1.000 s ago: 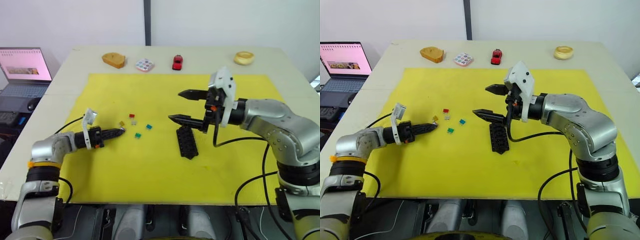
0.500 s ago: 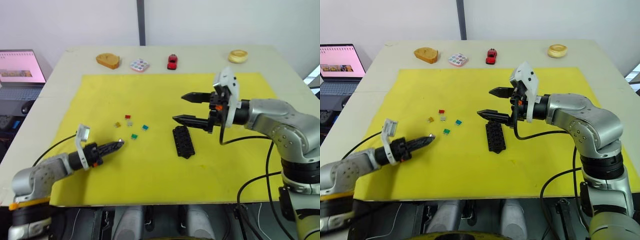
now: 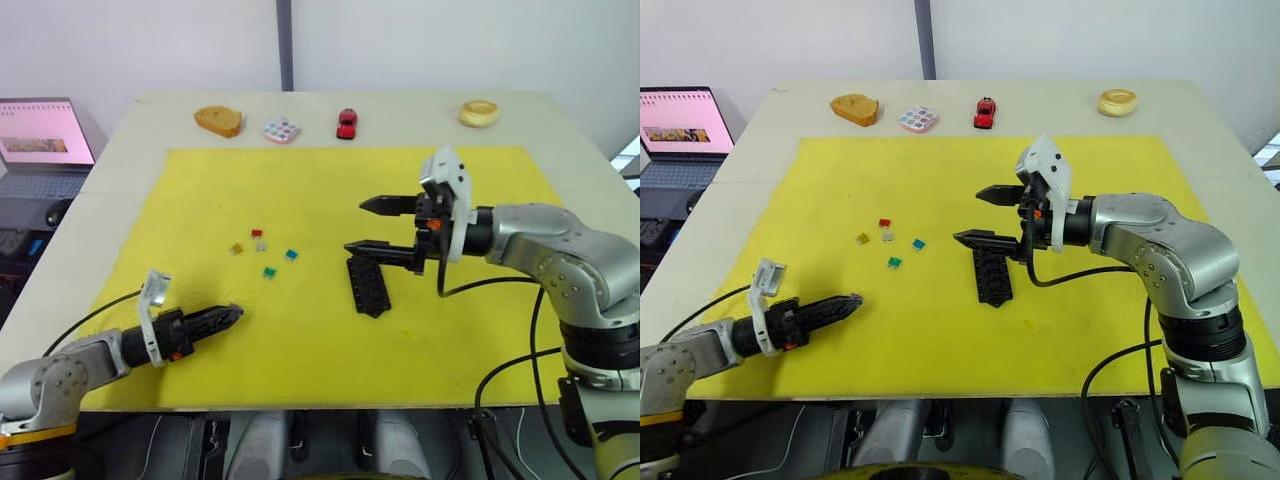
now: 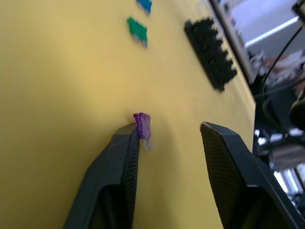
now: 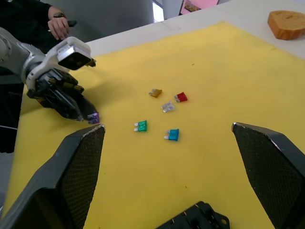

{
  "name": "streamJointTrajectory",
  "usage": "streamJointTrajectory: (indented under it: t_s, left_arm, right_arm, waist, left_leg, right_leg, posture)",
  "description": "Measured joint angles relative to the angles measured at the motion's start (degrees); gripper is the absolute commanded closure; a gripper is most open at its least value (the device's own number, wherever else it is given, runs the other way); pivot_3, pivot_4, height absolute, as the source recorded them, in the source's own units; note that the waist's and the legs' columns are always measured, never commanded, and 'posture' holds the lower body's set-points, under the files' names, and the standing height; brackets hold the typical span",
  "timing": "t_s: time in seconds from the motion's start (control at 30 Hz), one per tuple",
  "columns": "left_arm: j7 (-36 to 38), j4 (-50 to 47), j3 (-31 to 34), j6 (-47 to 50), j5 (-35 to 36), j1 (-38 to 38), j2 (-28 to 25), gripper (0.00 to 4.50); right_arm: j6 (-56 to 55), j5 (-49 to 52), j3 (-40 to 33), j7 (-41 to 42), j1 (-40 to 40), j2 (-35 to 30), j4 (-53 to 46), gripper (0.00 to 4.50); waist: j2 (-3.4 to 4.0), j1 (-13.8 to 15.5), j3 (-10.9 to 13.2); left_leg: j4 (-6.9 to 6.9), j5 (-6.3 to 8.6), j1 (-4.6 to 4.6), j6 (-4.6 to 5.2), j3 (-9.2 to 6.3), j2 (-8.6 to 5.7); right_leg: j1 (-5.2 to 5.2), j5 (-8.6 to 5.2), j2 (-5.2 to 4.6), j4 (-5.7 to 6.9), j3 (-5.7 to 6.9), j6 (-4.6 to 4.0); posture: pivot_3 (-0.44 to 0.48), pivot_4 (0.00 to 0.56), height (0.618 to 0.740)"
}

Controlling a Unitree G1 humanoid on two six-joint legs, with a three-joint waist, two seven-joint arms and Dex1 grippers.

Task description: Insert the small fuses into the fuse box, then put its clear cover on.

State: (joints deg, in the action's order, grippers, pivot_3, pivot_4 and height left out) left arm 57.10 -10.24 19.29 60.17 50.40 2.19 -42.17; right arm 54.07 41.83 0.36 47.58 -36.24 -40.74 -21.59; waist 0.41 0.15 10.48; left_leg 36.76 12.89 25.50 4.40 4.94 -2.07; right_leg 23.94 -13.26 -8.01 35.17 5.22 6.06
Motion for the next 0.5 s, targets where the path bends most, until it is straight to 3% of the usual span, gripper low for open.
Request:
streamJointTrajectory:
  t_s: [0.1,0.27,0.5]
  left_arm:
    - [4.5,0.5,-1.2,-3.7,-2.5,1.5,-5.6,2.65]
    - [10.7,3.6,-5.8,-7.6,-5.6,-1.7,-10.1,2.65]
    - [13.1,7.0,-9.5,-9.5,-7.7,-5.6,-9.8,2.65]
  right_arm:
    - [0.0,-0.1,0.0,0.1,0.3,-0.5,0.0,0.00]
    - [0.0,-0.2,0.0,0.2,0.3,-0.6,0.0,0.00]
    - [0.0,-0.5,0.0,0.5,0.3,-0.7,0.0,0.00]
  waist:
    - [0.00,-0.2,0.0]
    - [0.00,-0.4,0.0]
    - [0.00,-0.7,0.0]
  left_leg:
    - [-0.37,-0.09,0.00,-0.14,0.25,0.00]
    - [-0.64,-0.21,0.01,-0.33,0.36,0.01]
    - [-0.62,-0.17,0.01,-0.26,0.49,-0.01]
  right_leg:
    - [0.29,0.03,-0.13,-0.01,-0.04,-0.05]
    - [0.51,0.05,-0.20,0.01,0.00,-0.08]
    - [0.50,0.10,-0.42,0.00,0.13,-0.07]
  posture:
    - [0.000,0.150,0.740]
    - [0.000,0.150,0.740]
    - [0.000,0.150,0.740]
